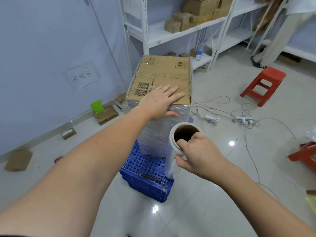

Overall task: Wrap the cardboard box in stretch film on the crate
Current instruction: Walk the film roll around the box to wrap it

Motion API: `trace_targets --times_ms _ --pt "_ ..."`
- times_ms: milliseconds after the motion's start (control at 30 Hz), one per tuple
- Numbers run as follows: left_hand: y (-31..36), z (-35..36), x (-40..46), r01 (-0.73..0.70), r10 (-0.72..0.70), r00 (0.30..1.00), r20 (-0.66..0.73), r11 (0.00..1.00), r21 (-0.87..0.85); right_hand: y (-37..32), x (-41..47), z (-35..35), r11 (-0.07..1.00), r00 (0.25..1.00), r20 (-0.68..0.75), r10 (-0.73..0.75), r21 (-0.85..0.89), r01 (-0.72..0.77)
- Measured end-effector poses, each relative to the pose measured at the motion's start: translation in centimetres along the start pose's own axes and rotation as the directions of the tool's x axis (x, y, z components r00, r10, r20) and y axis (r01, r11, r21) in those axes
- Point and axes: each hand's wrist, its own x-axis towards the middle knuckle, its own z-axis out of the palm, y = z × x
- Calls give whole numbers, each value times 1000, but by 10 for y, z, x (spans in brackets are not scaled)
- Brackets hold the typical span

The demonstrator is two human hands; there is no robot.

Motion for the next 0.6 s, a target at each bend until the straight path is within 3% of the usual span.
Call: trace_targets --times_ms 133,267,433,500,600 --pt "0 0 -2 -3 3 1000 -19 999 -46 -26 10 -12 975 971 81 224 -28 -222" --pt "-7 7 -6 -21 17 999 -49 996 -88 -44 21 -14 940 949 6 315 -142 -311" --pt "-22 -3 -4 -126 127 992 -14 962 -241 -71 32 -15 819 810 128 572 -55 -571" --pt "-36 -11 -6 -191 199 980 -11 921 -338 -81 39 -11 756 749 125 651 -27 -653" --pt "-64 -17 -15 -238 259 966 25 918 -317 -96 47 -8 696 695 41 718 -45 -717"
